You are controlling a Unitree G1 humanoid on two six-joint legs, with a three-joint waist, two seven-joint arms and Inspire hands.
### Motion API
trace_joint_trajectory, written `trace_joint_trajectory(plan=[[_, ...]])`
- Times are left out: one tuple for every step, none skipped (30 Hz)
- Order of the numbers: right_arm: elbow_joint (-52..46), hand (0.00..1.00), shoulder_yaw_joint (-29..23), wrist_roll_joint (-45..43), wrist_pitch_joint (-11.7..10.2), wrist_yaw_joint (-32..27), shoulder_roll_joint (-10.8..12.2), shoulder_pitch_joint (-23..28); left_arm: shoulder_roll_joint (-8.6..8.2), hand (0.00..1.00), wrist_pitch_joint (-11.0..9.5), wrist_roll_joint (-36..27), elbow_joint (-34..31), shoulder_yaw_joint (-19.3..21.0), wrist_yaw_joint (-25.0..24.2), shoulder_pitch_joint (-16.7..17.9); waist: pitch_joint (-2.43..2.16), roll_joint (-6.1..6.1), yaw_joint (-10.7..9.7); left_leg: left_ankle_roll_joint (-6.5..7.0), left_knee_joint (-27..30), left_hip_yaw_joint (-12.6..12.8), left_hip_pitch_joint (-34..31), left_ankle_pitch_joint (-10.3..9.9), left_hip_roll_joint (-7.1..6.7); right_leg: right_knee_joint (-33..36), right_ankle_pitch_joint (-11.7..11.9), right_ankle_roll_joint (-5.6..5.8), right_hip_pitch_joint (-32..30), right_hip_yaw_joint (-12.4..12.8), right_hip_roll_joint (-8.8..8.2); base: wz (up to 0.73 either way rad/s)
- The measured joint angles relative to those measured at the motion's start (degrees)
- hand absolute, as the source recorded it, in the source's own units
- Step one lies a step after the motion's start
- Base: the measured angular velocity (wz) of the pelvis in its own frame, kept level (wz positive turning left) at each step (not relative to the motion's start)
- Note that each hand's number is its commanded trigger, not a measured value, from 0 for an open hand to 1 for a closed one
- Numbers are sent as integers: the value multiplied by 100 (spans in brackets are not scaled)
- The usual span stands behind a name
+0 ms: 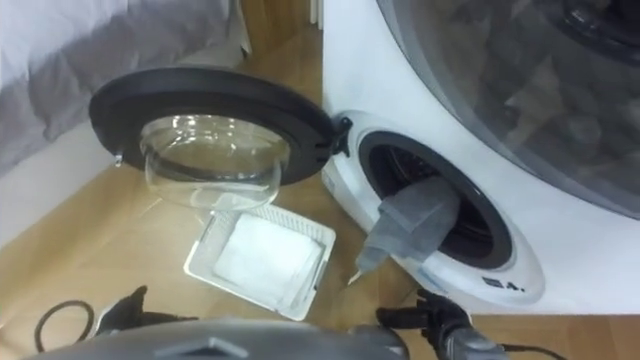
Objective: Put towel into washing machine
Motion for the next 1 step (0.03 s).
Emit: trace_joint_trajectory(plan=[[5, 0, -29, -6, 42, 2, 28, -1, -4, 0, 8, -1, 2, 94, 0, 5, 4, -28, 1, 0, -1, 0, 8, 0, 0, 0, 0, 0, 4, 12, 3, 0]])
